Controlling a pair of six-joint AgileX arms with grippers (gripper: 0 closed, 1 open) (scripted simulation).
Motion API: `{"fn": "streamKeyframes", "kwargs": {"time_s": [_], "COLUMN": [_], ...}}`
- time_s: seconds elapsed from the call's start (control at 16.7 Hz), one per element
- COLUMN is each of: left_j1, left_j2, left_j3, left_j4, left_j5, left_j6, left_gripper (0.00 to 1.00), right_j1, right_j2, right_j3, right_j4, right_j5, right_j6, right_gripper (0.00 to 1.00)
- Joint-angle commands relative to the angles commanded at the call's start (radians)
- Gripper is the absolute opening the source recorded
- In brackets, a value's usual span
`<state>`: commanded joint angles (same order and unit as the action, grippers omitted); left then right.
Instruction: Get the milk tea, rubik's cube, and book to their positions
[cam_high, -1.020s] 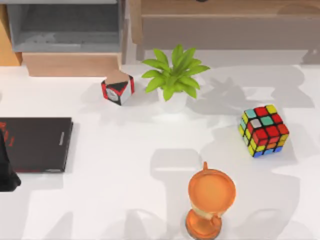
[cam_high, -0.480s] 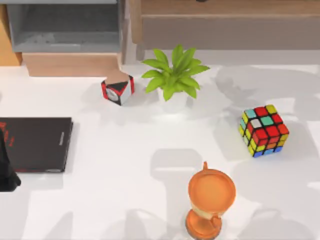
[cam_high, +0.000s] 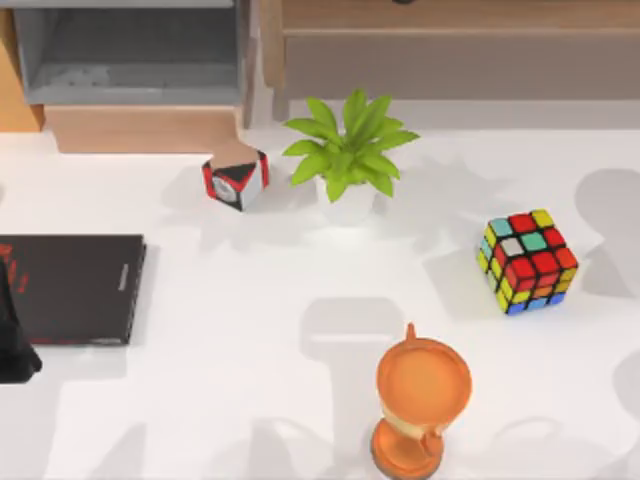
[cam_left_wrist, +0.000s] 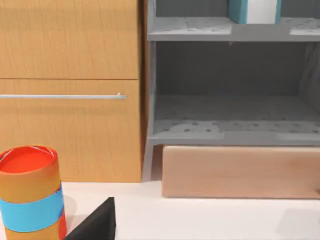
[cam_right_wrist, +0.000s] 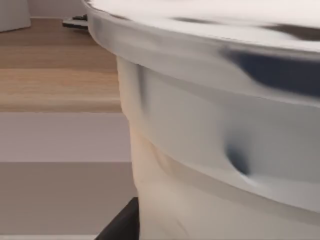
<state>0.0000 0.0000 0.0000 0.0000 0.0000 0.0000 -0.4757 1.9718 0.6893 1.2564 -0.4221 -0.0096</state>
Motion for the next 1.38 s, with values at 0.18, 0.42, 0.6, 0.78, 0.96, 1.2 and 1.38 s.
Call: {"fn": "streamKeyframes", "kwargs": {"time_s": [0.18,0.42,0.6,0.78,0.96,1.2,1.38], "left_j1": [0.0,0.0,0.0,0.0,0.0,0.0,0.0], "left_j2": [0.0,0.0,0.0,0.0,0.0,0.0,0.0], "left_j3": [0.0,0.0,0.0,0.0,0.0,0.0,0.0], "left_j4": [0.0,0.0,0.0,0.0,0.0,0.0,0.0], "left_j5": [0.0,0.0,0.0,0.0,0.0,0.0,0.0], "left_j6": [0.0,0.0,0.0,0.0,0.0,0.0,0.0], "left_gripper": [1.0,1.0,1.0,1.0,1.0,1.0,1.0], "right_j1": [-0.004,0.001,-0.001,-0.003,-0.004,-0.004,-0.004], "right_j2": [0.014,0.022,0.067,0.119,0.144,0.144,0.144], "right_j3": [-0.009,-0.007,-0.007,-0.009,-0.012,-0.012,-0.012], "right_j4": [0.013,0.021,0.07,0.125,0.145,0.145,0.145], "right_j5": [-0.006,-0.004,-0.004,-0.004,-0.004,-0.004,-0.004], "right_j6": [0.0,0.001,0.001,0.0,-0.001,-0.001,-0.001], "right_gripper": [0.0,0.0,0.0,0.0,0.0,0.08,0.3]}}
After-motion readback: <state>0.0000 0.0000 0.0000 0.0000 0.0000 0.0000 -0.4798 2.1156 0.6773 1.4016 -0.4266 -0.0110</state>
